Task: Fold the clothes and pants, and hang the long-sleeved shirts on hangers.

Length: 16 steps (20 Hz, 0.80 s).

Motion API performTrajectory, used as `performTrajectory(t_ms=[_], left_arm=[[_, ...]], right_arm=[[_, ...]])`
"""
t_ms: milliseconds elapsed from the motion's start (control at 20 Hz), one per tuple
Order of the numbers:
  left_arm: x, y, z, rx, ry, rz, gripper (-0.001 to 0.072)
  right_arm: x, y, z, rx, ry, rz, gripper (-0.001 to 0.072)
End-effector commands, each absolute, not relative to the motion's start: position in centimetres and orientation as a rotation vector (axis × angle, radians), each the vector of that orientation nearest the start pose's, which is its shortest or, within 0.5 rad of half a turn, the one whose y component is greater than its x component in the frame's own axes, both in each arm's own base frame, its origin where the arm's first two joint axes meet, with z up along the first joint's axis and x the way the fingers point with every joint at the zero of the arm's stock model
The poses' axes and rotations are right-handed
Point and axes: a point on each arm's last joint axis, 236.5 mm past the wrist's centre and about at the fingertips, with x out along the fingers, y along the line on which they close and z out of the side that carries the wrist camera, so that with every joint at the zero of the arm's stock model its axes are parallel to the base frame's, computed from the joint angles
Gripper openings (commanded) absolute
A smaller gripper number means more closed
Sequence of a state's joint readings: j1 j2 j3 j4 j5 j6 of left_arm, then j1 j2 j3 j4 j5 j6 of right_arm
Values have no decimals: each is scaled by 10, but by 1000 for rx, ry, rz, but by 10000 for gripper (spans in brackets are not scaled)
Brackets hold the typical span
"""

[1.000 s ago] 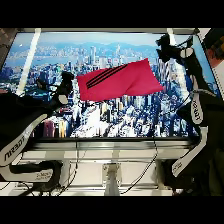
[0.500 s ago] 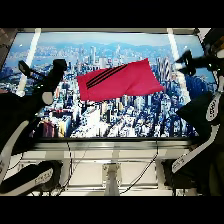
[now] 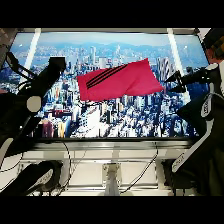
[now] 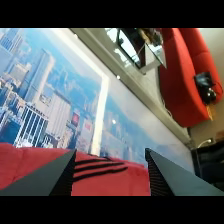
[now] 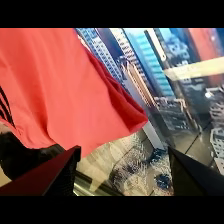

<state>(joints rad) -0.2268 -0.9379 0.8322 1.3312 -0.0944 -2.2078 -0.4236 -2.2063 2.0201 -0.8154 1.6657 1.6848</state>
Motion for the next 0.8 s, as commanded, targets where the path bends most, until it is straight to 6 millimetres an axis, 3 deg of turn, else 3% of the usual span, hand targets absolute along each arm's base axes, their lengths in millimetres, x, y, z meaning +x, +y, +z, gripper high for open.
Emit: performTrajectory(t_ms=[0, 250, 550, 600, 650, 700, 750], left_arm=[[435, -115, 185, -835, 316, -162, 502], [434, -121, 185, -833, 321, -173, 502], [434, -121, 184, -833, 324, -173, 502], [434, -121, 184, -833, 324, -173, 502], [434, -121, 184, -833, 324, -173, 502], [434, -121, 184, -834, 324, -173, 502], [434, -121, 185, -834, 323, -173, 502]], right_arm=[[491, -20, -92, 1049, 1615, 231, 623], [498, -4, -110, 1074, 1641, 134, 624], [521, 39, -116, 1019, 1585, 162, 600], [523, 43, -115, 1017, 1582, 172, 454], [523, 47, -113, 1019, 1580, 185, 239], [523, 47, -111, 1022, 1578, 188, 70], [523, 46, -107, 1021, 1574, 190, 9]])
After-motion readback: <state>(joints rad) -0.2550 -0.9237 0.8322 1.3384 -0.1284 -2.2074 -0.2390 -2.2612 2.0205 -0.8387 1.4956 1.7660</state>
